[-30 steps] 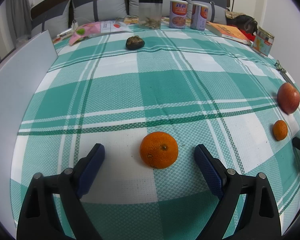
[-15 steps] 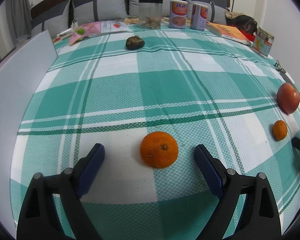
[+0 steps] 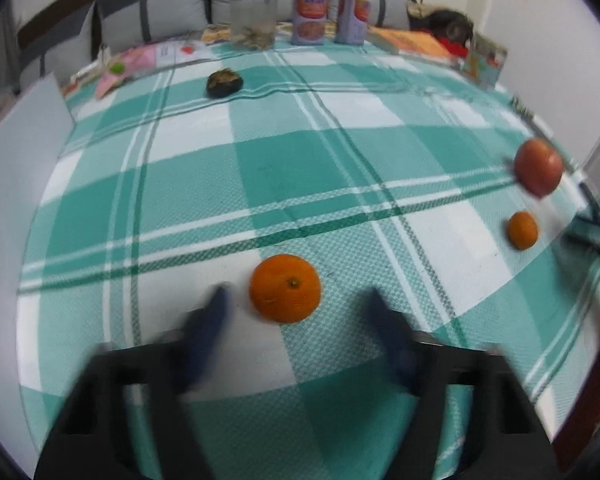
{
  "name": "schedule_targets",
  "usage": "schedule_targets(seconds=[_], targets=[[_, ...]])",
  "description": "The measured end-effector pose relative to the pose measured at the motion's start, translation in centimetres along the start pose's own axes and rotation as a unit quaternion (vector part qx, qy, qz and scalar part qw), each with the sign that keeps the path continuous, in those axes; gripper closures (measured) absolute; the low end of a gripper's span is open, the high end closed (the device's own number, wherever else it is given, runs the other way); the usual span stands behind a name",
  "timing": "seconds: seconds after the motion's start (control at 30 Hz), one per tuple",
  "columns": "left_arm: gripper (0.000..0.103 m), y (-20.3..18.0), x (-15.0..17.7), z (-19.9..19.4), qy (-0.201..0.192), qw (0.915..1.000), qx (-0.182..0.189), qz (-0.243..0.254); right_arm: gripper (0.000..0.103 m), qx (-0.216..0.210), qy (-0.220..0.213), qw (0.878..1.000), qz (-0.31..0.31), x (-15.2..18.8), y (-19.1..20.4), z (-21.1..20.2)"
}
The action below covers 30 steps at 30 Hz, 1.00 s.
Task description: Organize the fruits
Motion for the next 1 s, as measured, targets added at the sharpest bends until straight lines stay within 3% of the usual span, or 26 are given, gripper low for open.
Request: schedule_targets(seconds=[0.03, 0.07, 0.2, 0.37, 0.4, 0.53, 0.63, 0.7, 0.77, 0.87, 0.97, 1.0], targets=[[0.069, -0.1, -0.1, 0.0, -0.004, 1.0, 0.0, 0.002, 0.002, -0.002, -0.008, 1.0, -0.002, -1.0, -0.3, -0.6], [0.073, -0.1, -0.2, 0.0, -0.003, 1.0, 0.003, -0.002, 0.002, -0.002, -0.011, 1.0, -0.006, -1.8, -0.4, -0.8], [0.073, 0.7, -0.7, -0.6, 0.01, 0.9989, 0.011, -0.044, 0.003, -0.024, 0.021, 0.999, -0.019, -5.9, -0.3, 0.4], [0.074, 1.7, -0.9, -3.5, 0.019, 0.995, 0.041, -0.09, 0.033, -0.013, 0.086, 0.996, -0.03, -7.6, 0.0, 3.8], [0.074, 2.0, -0.9, -4.3, 0.021, 0.9937, 0.05, -0.098, 0.033, -0.009, 0.09, 0.995, -0.03, -7.6, -0.2, 4.0], [0.074, 2.7, -0.9, -8.1, 0.018, 0.9879, 0.092, -0.124, 0.033, -0.038, 0.083, 0.996, 0.017, -7.4, -1.2, 3.4], [0.074, 4.3, -1.4, -12.1, 0.003, 0.98, 0.13, -0.15, 0.033, -0.087, 0.048, 0.991, 0.087, -8.0, -1.9, 1.4], [0.074, 6.5, -2.3, -15.1, -0.014, 0.9744, 0.144, -0.172, 0.033, -0.119, 0.028, 0.988, 0.1, -9.4, -0.8, 0.0], [0.074, 9.7, -3.4, -17.8, -0.033, 0.9688, 0.145, -0.198, 0.033, -0.138, 0.017, 0.987, 0.082, -11.2, 1.5, -1.3], [0.074, 16.6, -5.0, -21.0, -0.059, 0.9605, 0.117, -0.245, 0.033, -0.19, 0.003, 0.982, 0.025, -14.8, 8.4, -3.6], [0.074, 23.2, -5.5, -22.1, -0.073, 0.9587, 0.054, -0.27, 0.033, -0.263, -0.007, 0.964, -0.042, -17.7, 18.3, -5.8], [0.074, 25.4, -5.3, -22.0, -0.068, 0.958, 0.033, -0.277, 0.033, -0.295, -0.008, 0.952, -0.075, -18.5, 23.1, -6.7]])
Point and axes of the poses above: each gripper's, at about its wrist camera, not at the fingertips, and z roughly the way its jaws point, y to its left, x to its underside, the point moved 5 cm from there along z, roughly the way its jaws point, and after that the axes turned 12 degrees about -z, right-handed, at the moved point
